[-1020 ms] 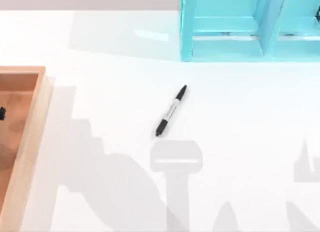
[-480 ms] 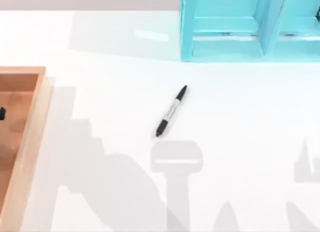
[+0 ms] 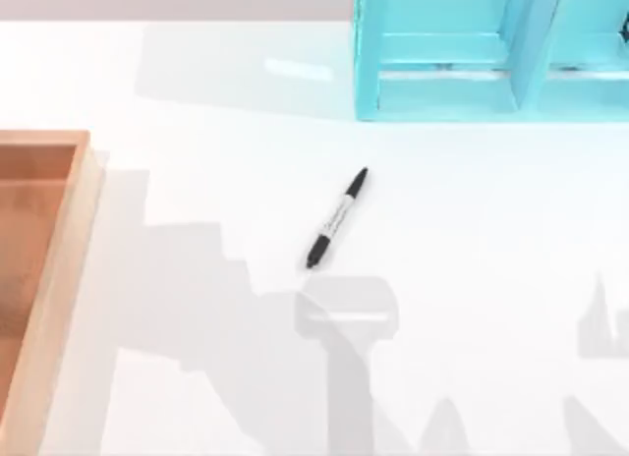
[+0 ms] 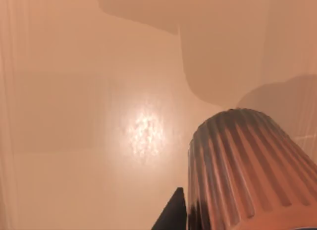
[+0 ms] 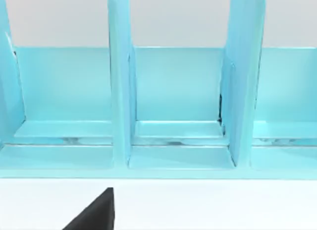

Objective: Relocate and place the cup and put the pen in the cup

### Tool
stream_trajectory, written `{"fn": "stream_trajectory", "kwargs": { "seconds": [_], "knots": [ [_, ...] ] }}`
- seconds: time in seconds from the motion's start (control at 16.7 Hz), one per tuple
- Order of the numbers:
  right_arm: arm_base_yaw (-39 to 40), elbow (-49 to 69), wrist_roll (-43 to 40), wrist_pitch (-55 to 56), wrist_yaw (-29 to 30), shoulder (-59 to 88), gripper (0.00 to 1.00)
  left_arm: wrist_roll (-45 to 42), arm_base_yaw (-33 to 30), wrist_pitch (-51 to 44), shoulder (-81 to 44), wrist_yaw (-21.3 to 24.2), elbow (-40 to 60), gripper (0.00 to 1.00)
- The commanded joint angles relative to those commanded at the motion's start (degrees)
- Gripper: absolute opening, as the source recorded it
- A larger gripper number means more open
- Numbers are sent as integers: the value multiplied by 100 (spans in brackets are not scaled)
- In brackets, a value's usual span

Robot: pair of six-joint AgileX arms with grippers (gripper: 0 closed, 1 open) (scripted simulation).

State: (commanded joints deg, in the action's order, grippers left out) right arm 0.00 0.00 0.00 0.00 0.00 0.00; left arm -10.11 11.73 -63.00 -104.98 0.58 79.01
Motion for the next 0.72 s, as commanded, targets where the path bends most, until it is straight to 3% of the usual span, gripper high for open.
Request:
{"fn": "stream_trajectory", "kwargs": {
  "seconds": [0.48, 0.72],
  "knots": [
    [0, 0, 0, 0, 0, 0, 100, 1859, -2156, -2141, 150, -20, 1707, 0],
    [0, 0, 0, 0, 0, 0, 100, 2304, -2618, -2467, 301, -68, 2060, 0]
  ]
}}
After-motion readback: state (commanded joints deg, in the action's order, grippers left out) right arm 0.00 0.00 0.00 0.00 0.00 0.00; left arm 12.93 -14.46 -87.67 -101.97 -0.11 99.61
